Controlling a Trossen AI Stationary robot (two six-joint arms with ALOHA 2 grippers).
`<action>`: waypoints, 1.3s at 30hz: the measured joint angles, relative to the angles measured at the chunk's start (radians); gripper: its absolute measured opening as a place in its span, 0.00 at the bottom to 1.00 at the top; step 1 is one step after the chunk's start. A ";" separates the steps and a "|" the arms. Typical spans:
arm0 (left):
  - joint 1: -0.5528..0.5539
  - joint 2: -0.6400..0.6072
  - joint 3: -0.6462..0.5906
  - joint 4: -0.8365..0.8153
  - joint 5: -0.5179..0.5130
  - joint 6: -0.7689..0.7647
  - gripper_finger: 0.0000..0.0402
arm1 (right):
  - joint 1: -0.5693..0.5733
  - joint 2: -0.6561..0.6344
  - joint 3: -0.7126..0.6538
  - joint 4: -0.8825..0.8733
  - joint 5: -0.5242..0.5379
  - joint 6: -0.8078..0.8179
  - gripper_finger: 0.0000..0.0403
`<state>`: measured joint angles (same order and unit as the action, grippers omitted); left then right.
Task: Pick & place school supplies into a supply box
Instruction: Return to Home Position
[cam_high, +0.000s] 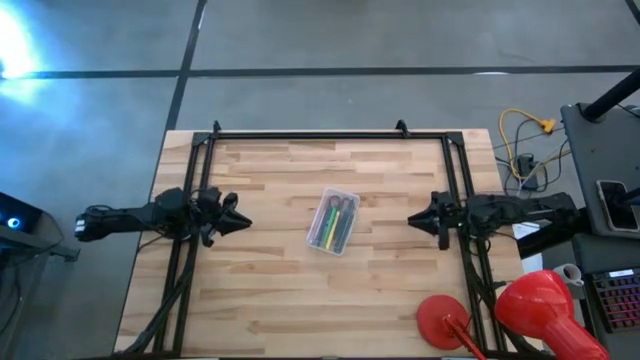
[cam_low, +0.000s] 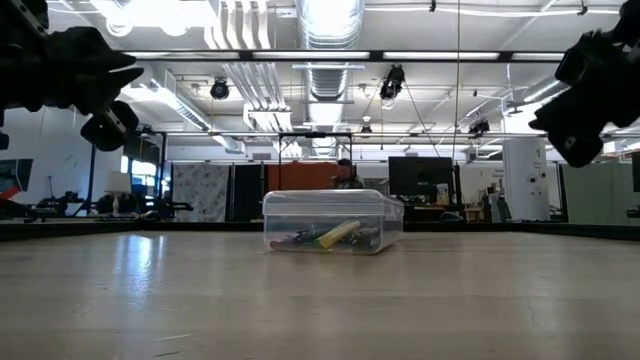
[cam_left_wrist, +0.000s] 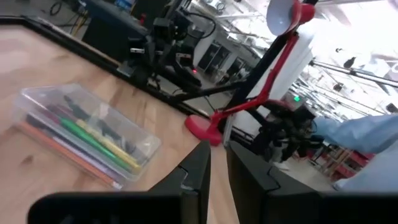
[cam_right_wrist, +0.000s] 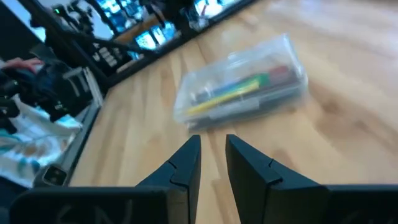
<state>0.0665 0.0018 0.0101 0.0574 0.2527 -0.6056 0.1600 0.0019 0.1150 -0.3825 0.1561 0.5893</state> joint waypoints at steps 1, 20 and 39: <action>0.002 0.002 0.000 0.002 -0.001 0.001 0.09 | 0.001 0.000 0.001 0.007 -0.003 -0.003 0.17; 0.041 0.001 0.000 0.000 0.001 0.001 0.09 | -0.002 0.081 -0.106 0.417 0.001 -0.007 0.17; 0.099 0.001 0.000 -0.001 0.002 0.001 0.09 | -0.292 -0.002 -0.106 0.417 0.000 -0.007 0.17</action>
<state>0.1654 0.0025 0.0097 0.0566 0.2550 -0.6044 -0.1323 -0.0002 0.0093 0.0345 0.1565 0.5827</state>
